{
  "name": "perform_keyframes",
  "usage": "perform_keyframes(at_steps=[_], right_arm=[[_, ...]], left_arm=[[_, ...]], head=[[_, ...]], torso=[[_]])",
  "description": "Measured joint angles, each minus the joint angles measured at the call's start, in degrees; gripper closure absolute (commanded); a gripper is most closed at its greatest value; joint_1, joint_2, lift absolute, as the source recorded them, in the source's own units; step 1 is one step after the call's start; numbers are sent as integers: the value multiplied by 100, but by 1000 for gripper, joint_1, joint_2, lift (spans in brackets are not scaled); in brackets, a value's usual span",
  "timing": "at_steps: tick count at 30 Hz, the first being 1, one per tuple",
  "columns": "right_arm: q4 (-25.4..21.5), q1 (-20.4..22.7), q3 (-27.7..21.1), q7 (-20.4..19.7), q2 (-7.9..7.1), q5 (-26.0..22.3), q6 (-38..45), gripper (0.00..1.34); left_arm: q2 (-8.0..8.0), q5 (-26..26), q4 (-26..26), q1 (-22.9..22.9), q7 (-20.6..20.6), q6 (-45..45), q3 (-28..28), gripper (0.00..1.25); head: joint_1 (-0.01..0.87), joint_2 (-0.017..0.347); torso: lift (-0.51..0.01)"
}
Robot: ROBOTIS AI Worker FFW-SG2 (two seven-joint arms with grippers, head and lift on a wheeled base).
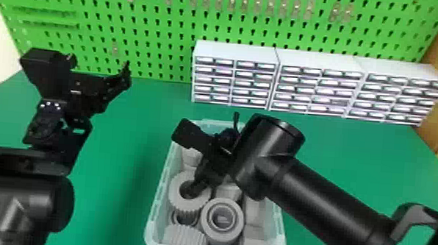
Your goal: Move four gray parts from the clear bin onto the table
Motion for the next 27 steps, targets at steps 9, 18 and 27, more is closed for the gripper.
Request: perform_keyframes(at_steps=[9,18,27], right_arm=[[-373,16,-121,-1,-38,436,144,364],[-1533,25,-387,0,-100,1228,748,363],[-2526,209,-1013,-1,-118,1695,1554,363]], left_arm=[[1,0,-18,13,0,-1,22,90],[1,0,-42,31,0,-1,39,90],[8,0,-60,58,0,-1,56,90]], head=[[686,26],[686,26],[686,26]], torso=[[-50],[-50],[-50]])
